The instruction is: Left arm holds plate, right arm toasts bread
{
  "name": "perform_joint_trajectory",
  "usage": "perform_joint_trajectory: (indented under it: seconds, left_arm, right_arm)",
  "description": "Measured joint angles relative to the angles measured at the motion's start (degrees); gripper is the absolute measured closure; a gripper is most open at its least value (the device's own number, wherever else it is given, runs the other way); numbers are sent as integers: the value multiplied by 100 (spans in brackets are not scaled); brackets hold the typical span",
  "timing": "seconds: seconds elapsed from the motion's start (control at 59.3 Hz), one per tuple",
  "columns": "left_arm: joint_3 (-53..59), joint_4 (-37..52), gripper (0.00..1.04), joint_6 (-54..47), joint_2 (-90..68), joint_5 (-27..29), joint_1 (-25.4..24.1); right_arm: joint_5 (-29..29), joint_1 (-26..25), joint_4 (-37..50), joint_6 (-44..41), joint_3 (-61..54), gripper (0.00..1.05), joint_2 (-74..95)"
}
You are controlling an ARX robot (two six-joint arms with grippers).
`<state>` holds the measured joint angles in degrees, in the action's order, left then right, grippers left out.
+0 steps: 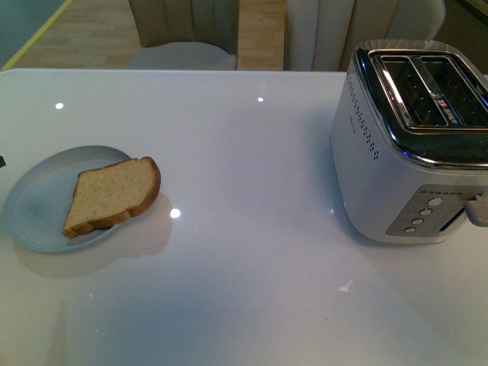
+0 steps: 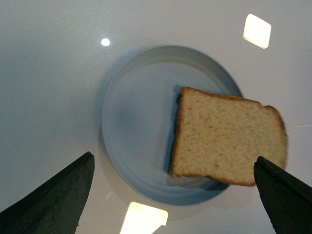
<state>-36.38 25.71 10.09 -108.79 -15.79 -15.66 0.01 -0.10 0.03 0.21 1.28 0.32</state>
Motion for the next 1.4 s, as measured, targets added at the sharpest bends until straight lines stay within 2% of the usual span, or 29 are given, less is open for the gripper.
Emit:
perform_joint_trajectory:
  seconds: [0.337, 0.894, 0.944, 1.231, 1.332, 1.4]
  left_arm:
    - [-1182, -46, 7, 452, -1784, 380, 28]
    - [-1751, -179, 7, 599, -2634, 706, 192]
    - [-1764, -179, 17, 612, -2656, 728, 221]
    - [-1729, -262, 87, 1099, -2699, 544, 264]
    - [-1641, -240, 101, 1329, -2638, 420, 229]
    - [-1547, -192, 102, 1488, -2546, 345, 186]
  right_arm:
    - [0, 0, 0, 0, 0, 9, 0]
    - [0, 0, 0, 0, 0, 9, 0]
    - [0, 0, 0, 0, 0, 9, 0]
    - [-2, 0, 0, 0, 0, 9, 0]
    - [0, 0, 0, 0, 0, 9, 0]
    - [0, 0, 0, 0, 0, 9, 0]
